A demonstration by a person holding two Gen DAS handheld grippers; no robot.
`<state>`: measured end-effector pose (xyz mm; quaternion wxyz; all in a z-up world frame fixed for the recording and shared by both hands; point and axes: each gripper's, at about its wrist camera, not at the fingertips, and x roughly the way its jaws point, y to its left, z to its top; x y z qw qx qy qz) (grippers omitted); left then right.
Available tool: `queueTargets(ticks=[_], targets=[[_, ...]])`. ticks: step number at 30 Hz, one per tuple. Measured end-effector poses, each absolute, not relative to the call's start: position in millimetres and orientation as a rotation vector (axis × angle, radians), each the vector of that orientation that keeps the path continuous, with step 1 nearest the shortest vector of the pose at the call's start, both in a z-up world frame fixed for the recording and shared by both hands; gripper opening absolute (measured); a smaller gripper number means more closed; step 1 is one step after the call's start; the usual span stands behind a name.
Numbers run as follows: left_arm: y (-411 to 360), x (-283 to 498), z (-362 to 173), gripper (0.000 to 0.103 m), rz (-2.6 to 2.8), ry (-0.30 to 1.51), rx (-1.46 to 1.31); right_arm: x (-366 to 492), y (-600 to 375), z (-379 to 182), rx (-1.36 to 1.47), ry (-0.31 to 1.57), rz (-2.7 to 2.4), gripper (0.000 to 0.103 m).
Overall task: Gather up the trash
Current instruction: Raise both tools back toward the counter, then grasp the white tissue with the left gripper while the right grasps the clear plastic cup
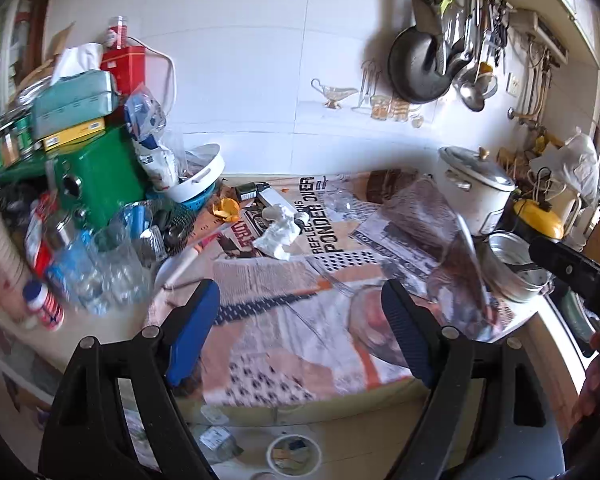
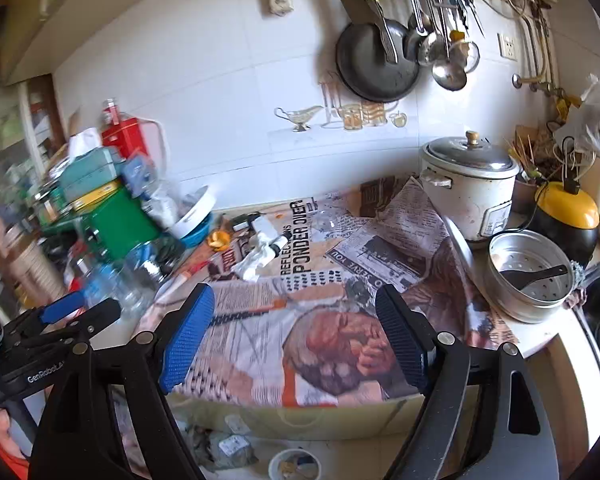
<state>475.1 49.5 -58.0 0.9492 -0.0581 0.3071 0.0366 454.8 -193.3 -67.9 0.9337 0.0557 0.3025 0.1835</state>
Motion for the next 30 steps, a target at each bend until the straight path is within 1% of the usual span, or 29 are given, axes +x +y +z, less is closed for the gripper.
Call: queueTargets(ticks=[8,17,26,30], targets=[[99,554,-92,0.083,0.046,0.729,-0.137,507,-167,-84,0.152,0.698,0.302,0.081],[112,638,-144,0.083,0.075,0.877,-0.186,569,-165,-102,0.118,0.749,0.281,0.081],[107,728,-210,0.083,0.199,1.028,-0.327,684,-176,-141,0.066,0.847,0.372,0.081],[107,770,-247,0.083,0.247,1.094,-0.416,738,-173,-167,0.012,0.891,0.414,0.081]])
